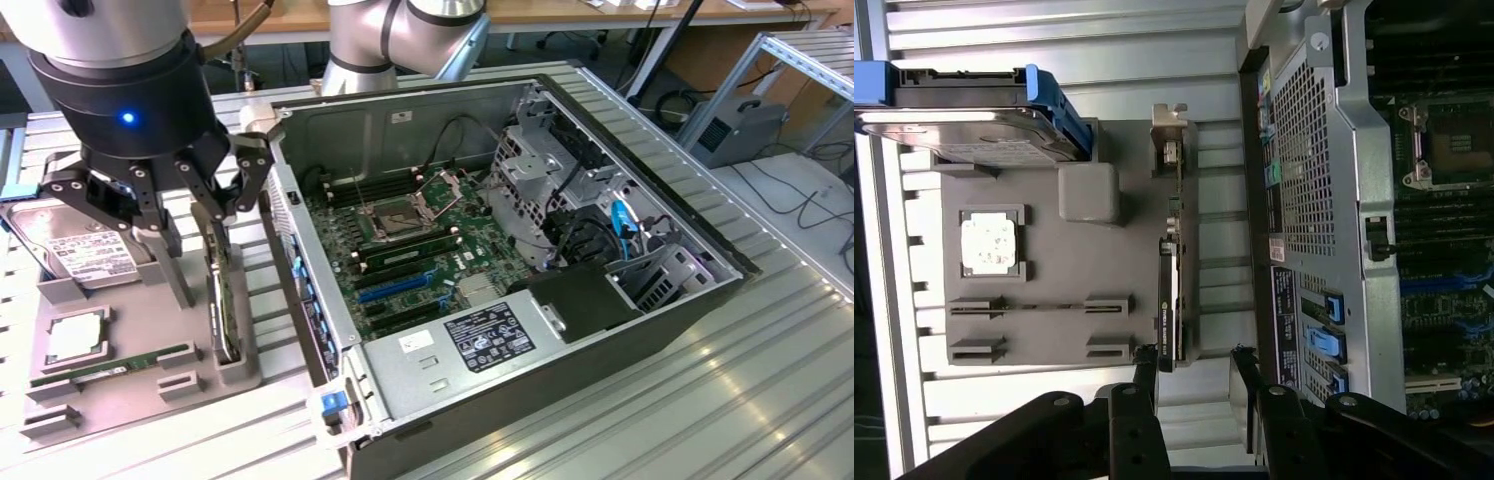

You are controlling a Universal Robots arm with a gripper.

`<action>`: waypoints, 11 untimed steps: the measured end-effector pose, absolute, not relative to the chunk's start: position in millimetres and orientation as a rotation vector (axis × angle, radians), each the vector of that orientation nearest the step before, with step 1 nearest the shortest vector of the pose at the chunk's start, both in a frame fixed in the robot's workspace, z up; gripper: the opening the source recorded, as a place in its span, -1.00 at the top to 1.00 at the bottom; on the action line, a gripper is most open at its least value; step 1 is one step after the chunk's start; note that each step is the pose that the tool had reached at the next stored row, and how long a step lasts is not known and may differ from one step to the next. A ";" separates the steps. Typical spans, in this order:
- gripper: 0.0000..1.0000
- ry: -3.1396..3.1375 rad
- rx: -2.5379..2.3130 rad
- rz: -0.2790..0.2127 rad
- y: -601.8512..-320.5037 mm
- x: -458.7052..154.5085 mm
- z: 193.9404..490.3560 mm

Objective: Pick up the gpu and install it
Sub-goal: 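Pick up the gpu and move the gpu toward the slot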

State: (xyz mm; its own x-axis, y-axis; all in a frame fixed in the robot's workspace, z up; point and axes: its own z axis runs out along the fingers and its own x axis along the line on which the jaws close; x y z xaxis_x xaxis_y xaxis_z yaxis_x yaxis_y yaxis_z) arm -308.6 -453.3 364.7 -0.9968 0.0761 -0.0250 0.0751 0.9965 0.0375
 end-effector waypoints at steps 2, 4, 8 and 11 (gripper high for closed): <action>0.15 3.112 0.118 0.057 -453.3 -308.6 364.3; 0.15 3.112 0.118 0.057 -453.3 -308.6 363.8; 0.15 3.112 0.118 0.057 -453.3 -308.6 361.3; 0.15 3.112 0.118 0.057 -453.3 -308.6 357.2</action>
State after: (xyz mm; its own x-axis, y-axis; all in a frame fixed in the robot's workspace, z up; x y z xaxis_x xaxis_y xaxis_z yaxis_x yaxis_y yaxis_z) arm -308.6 -453.3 357.2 -0.9968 0.0760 -0.0250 0.0751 0.9965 0.0375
